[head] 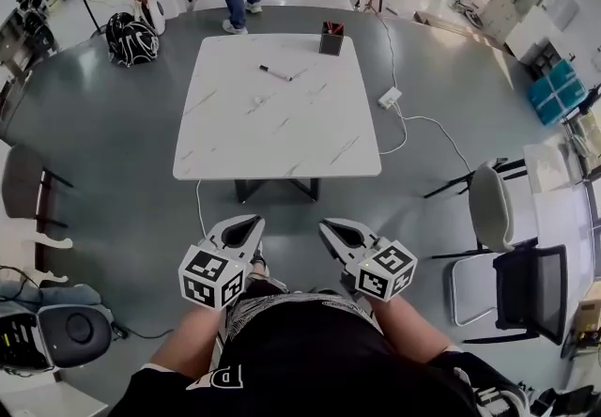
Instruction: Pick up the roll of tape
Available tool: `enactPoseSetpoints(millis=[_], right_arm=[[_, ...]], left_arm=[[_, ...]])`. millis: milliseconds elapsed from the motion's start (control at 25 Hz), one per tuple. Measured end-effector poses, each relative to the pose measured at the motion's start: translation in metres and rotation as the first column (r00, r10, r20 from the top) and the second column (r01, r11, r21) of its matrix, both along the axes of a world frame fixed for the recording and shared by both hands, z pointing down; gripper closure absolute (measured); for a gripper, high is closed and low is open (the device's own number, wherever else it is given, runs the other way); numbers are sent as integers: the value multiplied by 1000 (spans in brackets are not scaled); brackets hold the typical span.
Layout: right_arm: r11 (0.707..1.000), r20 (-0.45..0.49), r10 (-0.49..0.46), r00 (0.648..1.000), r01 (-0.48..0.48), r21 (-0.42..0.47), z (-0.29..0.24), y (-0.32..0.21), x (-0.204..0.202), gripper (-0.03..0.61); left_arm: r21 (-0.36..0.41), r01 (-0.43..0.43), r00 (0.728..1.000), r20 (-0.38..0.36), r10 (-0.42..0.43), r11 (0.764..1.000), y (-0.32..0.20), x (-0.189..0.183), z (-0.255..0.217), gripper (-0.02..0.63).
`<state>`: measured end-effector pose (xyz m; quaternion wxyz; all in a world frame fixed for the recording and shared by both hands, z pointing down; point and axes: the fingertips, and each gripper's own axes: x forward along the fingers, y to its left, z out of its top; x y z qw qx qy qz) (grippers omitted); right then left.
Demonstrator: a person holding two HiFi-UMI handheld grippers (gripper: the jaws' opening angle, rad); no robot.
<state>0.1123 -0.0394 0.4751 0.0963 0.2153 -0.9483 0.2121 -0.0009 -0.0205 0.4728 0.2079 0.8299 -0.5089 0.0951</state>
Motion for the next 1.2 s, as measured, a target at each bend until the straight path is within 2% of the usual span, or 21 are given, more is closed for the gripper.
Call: enactPoseSetpoints(millis=[240,440,920,1200], right_arm=[[1000,-3,-7,1000,7,-3,-3,-42,-34,575],[1000,-10,16,1000,-16,-17,1,-81,-60,574],[995,-36,94,995,-95,-14,-1,-158,-124,575],[992,-55,122,991,-123,-16,5,-182,-156,574]], left_arm=[[-25,-1,1000,14,1,1000,-38,-32,7,596],[-15,-16,1000,12,16,1000,-83,-61,3,597],[-3,-123,992,37,123,992,-170,-122,-4,597],[1,-181,982,52,180,984,-207,-152,1,597]])
